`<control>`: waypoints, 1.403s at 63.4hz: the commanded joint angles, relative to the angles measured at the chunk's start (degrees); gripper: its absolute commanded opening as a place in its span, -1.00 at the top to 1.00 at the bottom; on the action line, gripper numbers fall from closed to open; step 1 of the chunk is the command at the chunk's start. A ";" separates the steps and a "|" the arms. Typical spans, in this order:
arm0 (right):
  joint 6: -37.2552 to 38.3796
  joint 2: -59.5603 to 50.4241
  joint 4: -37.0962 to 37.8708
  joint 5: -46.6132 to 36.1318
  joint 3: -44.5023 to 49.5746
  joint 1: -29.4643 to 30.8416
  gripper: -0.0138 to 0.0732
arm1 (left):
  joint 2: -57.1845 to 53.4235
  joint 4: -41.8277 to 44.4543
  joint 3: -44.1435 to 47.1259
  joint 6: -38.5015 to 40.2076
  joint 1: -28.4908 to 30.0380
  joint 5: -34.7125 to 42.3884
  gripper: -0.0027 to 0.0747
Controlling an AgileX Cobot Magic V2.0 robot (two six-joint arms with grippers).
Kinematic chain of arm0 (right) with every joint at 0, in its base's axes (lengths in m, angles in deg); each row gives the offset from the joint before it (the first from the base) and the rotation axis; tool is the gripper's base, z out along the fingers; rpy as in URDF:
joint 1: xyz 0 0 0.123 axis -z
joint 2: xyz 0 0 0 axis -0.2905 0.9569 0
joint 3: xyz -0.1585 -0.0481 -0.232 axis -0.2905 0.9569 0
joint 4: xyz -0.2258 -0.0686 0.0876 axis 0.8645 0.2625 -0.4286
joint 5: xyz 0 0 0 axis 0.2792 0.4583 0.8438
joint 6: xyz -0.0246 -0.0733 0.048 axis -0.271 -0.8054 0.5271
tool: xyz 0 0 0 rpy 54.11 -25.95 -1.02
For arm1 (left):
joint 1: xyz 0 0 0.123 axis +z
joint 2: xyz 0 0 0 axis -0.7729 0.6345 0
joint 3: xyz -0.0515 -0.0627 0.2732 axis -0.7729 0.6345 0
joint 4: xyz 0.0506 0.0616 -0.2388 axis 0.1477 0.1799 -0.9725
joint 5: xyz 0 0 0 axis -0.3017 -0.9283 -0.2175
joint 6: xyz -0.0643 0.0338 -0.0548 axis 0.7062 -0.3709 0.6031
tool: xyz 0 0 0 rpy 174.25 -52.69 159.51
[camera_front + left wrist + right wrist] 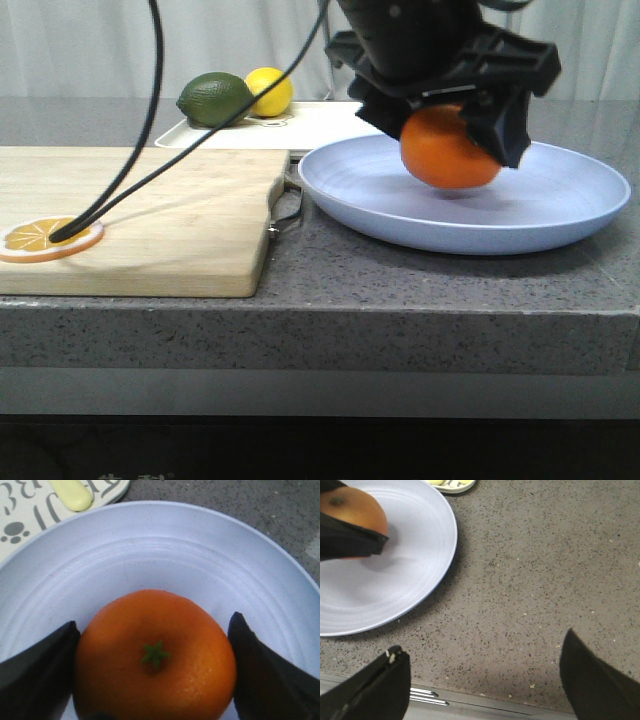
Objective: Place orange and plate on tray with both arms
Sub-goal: 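Carry the orange with the left gripper onto the light blue plate and release, then move the right gripper to the plate rim nearest it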
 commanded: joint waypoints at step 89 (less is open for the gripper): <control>-0.33 20.67 -7.80 13.28 -18.67 0.00 -0.73 | -50.69 0.77 36.05 2.17 11.42 0.19 -0.84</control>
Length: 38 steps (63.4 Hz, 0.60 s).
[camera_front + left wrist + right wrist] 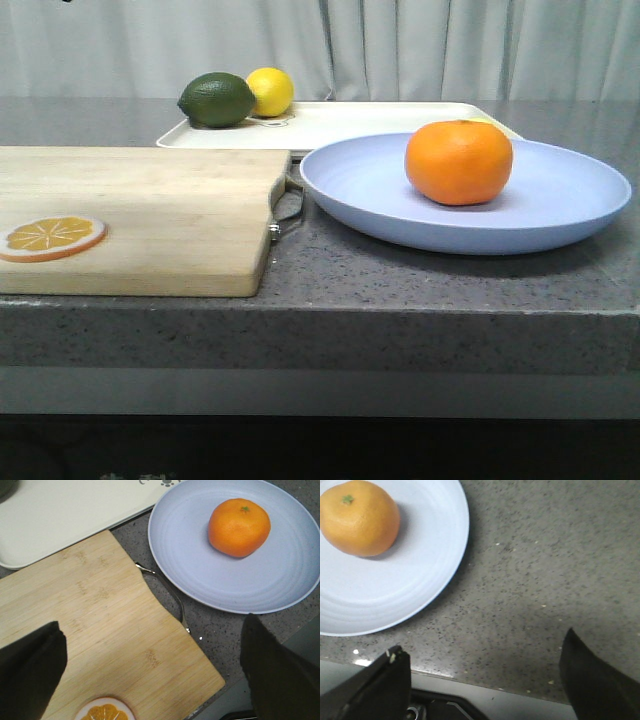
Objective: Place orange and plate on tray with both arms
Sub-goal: 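Move the right gripper to the plate rim nearest it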
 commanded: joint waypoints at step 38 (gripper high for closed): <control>-0.33 15.84 -22.28 -5.49 -4.28 2.03 -0.68 | -2.52 2.34 -0.86 0.50 0.31 4.48 -0.84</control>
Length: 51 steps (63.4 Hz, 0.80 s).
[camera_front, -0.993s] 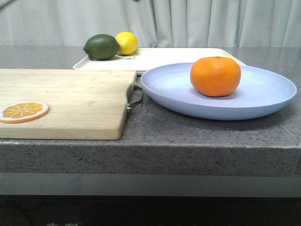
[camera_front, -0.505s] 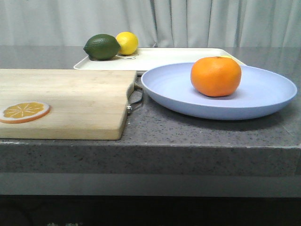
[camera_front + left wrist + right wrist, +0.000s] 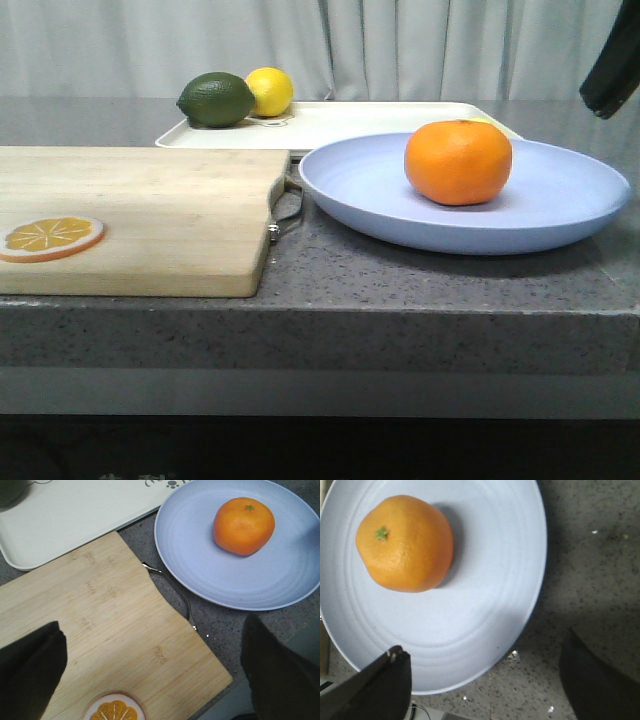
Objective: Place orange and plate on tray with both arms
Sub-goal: 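Move the right gripper to the plate rim nearest it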
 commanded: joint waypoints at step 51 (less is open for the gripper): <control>0.13 10.76 -10.38 -2.57 -1.81 0.42 -0.14 | -1.41 1.01 -1.48 0.46 0.21 5.24 -0.84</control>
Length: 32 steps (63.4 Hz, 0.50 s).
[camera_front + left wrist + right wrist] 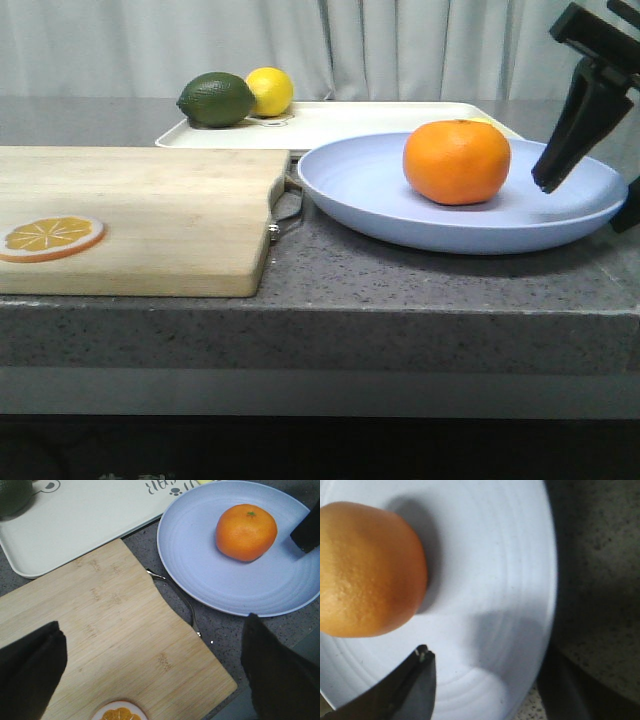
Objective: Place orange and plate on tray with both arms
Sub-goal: 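Move the right gripper to the plate rim nearest it, then grip the plate rim with the right gripper and lift the plate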
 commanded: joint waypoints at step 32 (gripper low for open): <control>0.37 -1.54 -2.29 1.27 -1.78 3.76 0.72 | -1.41 0.91 -1.48 0.46 0.18 4.28 -0.84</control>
